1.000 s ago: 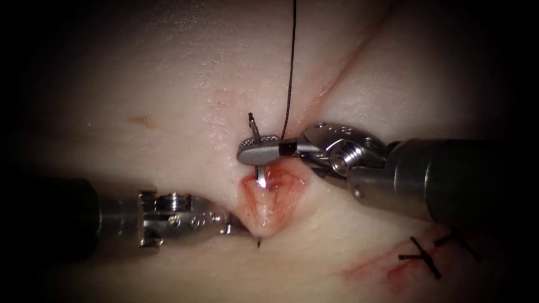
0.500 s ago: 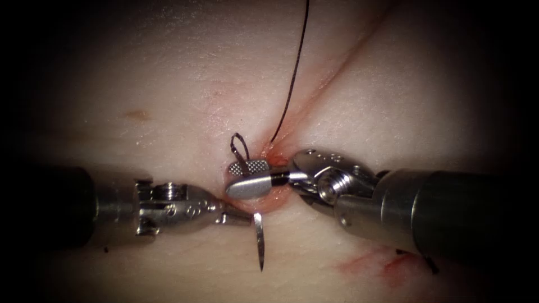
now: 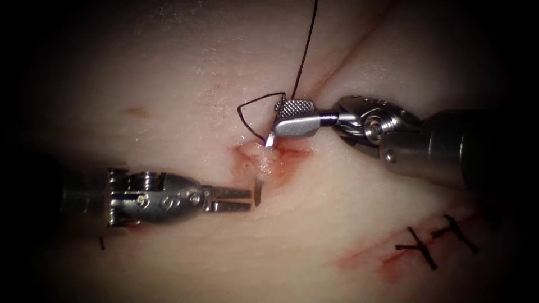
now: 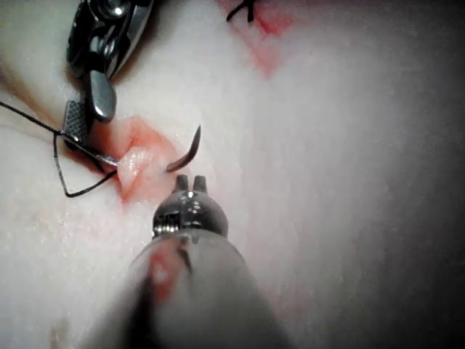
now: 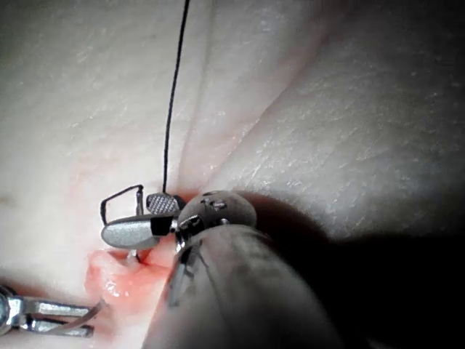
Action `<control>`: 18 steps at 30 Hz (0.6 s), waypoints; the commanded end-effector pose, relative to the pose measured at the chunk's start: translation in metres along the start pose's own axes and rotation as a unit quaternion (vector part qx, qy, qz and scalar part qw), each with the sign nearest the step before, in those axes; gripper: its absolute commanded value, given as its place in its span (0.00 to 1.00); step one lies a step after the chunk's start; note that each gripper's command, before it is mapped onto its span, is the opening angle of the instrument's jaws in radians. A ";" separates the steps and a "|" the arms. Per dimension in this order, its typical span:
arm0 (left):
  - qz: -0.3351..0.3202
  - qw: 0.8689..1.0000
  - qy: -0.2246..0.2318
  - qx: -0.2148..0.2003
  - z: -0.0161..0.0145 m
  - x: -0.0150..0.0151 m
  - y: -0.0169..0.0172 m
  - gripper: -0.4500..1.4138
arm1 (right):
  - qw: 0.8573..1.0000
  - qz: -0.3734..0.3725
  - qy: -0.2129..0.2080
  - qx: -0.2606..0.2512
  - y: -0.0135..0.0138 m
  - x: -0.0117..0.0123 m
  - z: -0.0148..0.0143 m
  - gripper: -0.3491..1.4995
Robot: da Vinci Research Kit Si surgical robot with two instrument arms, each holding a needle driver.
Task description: Wound Closure
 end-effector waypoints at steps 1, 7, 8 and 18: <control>0.001 1.000 0.003 0.002 0.0009 -0.0002 0.0003 0.32 | 1.000 -0.001 -0.001 -0.006 0.0005 -0.0004 -0.0003 0.87; 0.013 1.000 0.013 -0.003 0.0019 0.0004 0.0005 0.40 | 1.000 -0.009 -0.007 0.003 0.0001 -0.0009 -0.0019 0.85; 0.015 1.000 0.013 -0.003 0.0018 0.0005 0.0005 0.40 | 1.000 -0.010 -0.008 0.003 0.0001 -0.0010 -0.0019 0.85; 0.011 1.000 0.027 0.000 0.0012 0.0016 -0.0004 0.41 | 1.000 -0.024 -0.007 0.003 0.0012 -0.0032 -0.0018 0.81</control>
